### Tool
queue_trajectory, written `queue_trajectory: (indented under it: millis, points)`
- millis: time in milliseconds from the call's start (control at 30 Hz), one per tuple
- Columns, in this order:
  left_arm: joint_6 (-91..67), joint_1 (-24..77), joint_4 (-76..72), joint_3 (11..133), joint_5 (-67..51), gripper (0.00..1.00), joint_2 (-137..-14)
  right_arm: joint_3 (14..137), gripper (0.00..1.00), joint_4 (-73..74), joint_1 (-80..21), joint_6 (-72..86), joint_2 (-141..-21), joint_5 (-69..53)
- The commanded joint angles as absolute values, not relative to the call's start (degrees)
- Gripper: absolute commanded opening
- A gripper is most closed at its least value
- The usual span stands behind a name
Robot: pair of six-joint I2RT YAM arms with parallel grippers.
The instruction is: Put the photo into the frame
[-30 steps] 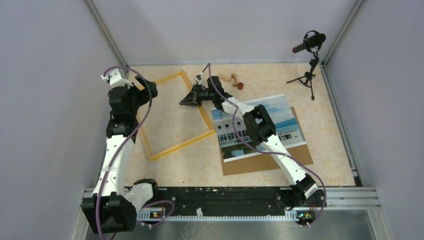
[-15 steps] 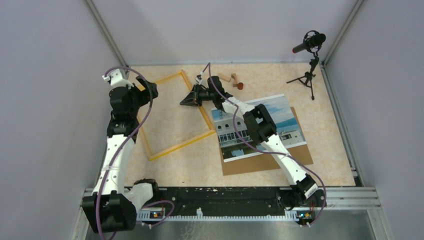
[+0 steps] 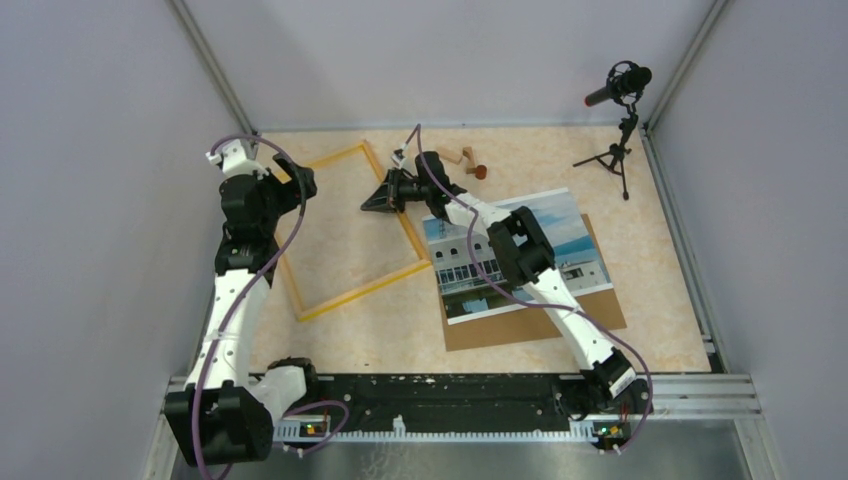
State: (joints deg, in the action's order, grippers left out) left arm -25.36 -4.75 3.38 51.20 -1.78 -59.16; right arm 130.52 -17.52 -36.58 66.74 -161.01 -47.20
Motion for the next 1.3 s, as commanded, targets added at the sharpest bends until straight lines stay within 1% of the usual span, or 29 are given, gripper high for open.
queue_trajectory:
  millis: [0,400,733,1267]
  points:
    - [-24.8,-4.5,0.4,50.7,-1.1,0.99,-58.9,130.4,0.0,-19.0,-36.0,64.7,-154.6,-46.7]
    - [-24.9,-4.5,0.4,50.6,-1.0,0.99,-58.9,132.4,0.0,-16.4,-36.0,62.5,-154.2,-46.2]
    - [-24.8,-4.5,0.4,50.6,-0.9,0.99,-59.1,136.2,0.0,-13.7,-35.6,61.4,-156.0,-46.6]
    - [-24.6,-4.6,0.4,50.3,-0.7,0.99,-59.0,134.3,0.0,-13.7,-35.2,60.4,-155.1,-47.7]
